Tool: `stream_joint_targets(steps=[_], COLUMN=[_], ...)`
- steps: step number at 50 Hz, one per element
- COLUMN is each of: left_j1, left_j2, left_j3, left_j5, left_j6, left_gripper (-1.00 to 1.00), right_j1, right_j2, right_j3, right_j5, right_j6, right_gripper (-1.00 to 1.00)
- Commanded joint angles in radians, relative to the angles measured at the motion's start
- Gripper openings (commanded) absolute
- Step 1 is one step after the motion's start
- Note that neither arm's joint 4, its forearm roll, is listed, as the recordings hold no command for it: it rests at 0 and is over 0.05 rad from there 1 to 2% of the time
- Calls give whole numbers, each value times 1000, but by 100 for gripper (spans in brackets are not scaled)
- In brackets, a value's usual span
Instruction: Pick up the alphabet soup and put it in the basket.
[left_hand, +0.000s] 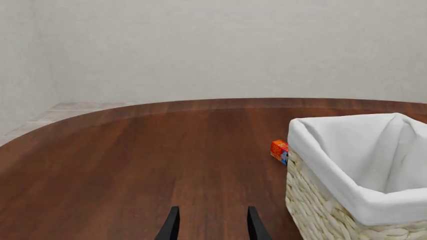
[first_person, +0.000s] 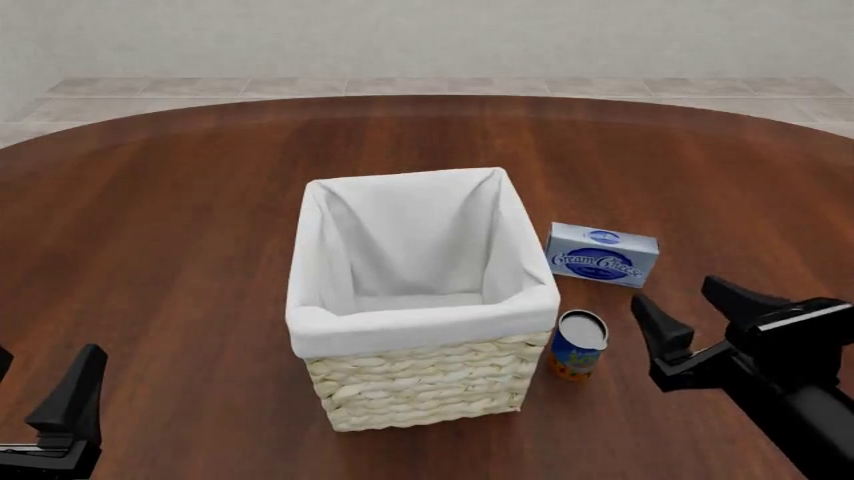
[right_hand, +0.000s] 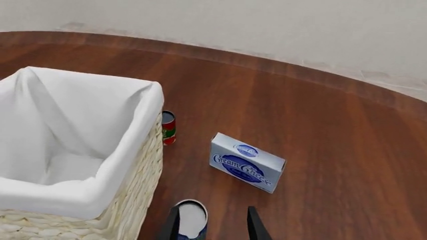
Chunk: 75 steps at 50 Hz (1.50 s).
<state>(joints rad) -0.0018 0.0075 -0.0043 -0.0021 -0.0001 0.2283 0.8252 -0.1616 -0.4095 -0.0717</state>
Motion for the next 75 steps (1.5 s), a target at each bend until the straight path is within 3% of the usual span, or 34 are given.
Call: stream_joint_targets(steps=[1,8,18,35,60,75], left_j1=[0,0,0,0,0,0], left_j2=[0,0,0,0,0,0], left_j3=[0,0,0,0,0,0], left_j5=[0,0,0,0,0,0], left_j6=[0,0,0,0,0,0], left_gripper=[100,100,100,100,100,100], right_j1=[67,92,97,63,95,85], right_j2=[174,325,421,507,697,753], right_j3=[-43,-43,-52,-44,-55,-87], right_j5=[-51,-110,-140,-164,-269,-268], right_j6=[36,9,9,-5,10,-5], right_gripper=[100,100,100,100,100,100])
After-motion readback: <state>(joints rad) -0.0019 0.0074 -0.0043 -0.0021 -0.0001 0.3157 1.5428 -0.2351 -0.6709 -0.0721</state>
